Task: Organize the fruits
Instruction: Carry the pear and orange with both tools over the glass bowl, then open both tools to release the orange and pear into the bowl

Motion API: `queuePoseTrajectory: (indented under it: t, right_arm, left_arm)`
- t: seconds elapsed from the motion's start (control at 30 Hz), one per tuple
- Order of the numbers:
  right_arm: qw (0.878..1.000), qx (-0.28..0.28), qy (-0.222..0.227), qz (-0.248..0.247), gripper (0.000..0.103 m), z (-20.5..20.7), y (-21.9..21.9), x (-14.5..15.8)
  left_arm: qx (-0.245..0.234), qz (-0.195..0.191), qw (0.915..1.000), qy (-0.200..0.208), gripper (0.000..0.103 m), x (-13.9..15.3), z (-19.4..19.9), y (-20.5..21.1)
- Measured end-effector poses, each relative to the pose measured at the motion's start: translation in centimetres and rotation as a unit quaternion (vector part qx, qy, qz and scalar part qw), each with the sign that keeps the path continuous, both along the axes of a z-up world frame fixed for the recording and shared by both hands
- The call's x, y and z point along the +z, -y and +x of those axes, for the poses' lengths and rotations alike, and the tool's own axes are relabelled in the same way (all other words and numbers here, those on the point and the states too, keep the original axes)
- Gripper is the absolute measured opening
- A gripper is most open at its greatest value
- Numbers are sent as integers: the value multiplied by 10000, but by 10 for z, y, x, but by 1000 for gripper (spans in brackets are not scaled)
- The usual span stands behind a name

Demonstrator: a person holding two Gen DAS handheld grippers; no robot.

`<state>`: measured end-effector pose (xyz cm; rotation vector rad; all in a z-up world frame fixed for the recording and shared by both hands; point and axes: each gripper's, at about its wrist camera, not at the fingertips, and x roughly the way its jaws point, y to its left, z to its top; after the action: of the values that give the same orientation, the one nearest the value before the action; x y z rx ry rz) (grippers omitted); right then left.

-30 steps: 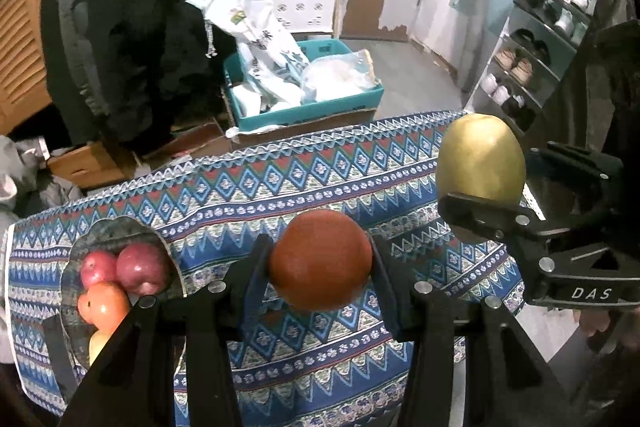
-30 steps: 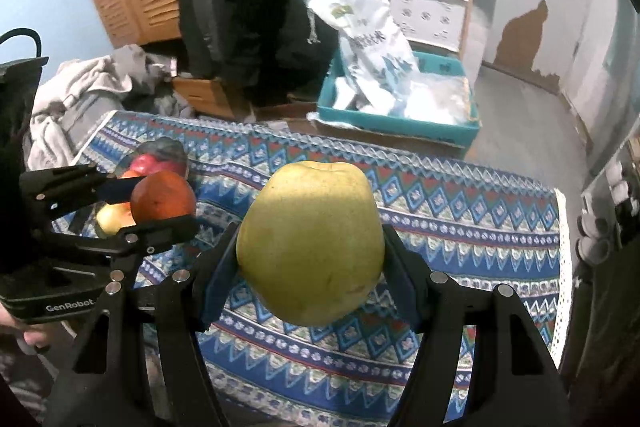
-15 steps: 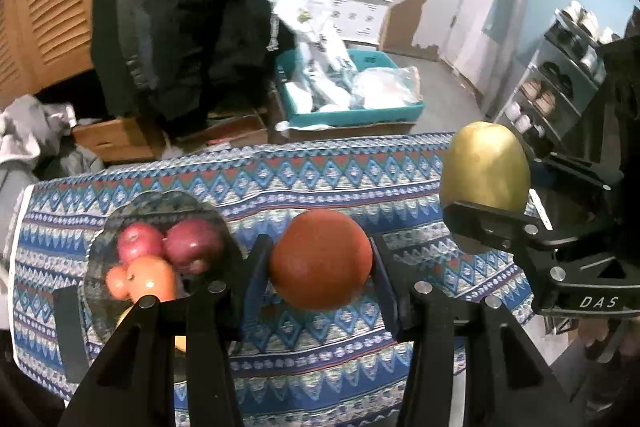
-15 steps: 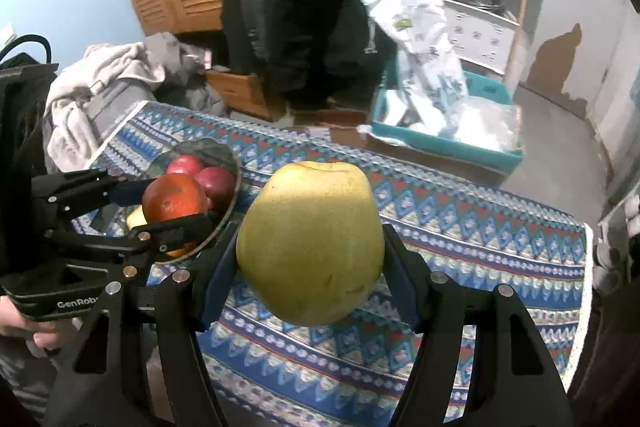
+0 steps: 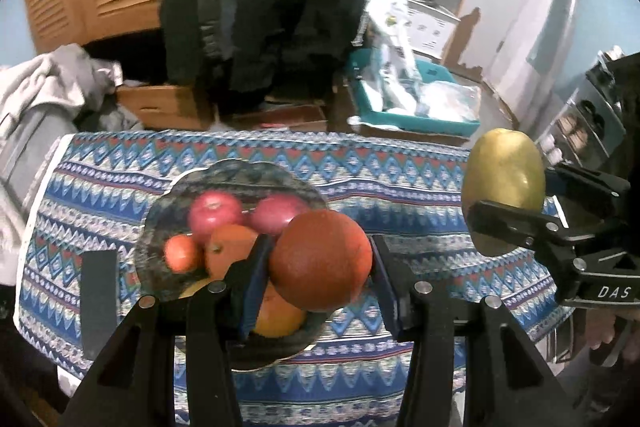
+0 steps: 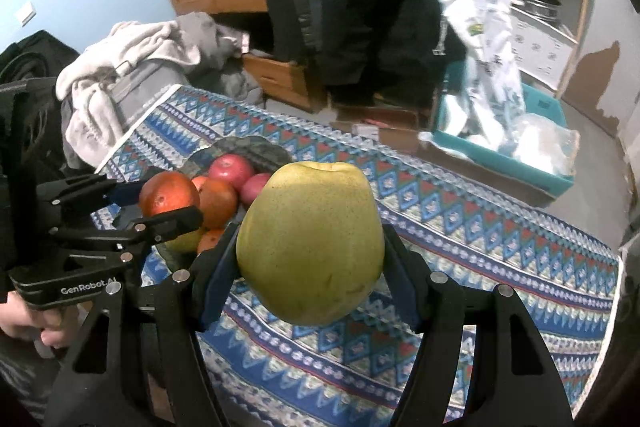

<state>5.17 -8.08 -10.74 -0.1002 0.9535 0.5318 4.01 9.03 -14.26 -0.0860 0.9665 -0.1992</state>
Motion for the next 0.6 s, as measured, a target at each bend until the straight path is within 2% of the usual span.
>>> queuePoseTrajectory:
  t: [0.27,0.6]
  right_arm:
    - [9995,263,-170,-52,68,13,-40,-16]
    - [9972,427,-618,2,68,32,-76,-50]
  left_arm:
    - [328,-7,9992,-217,49,-20,4,-38]
    - [719,-7,9966,-407,49,-44,12,-81]
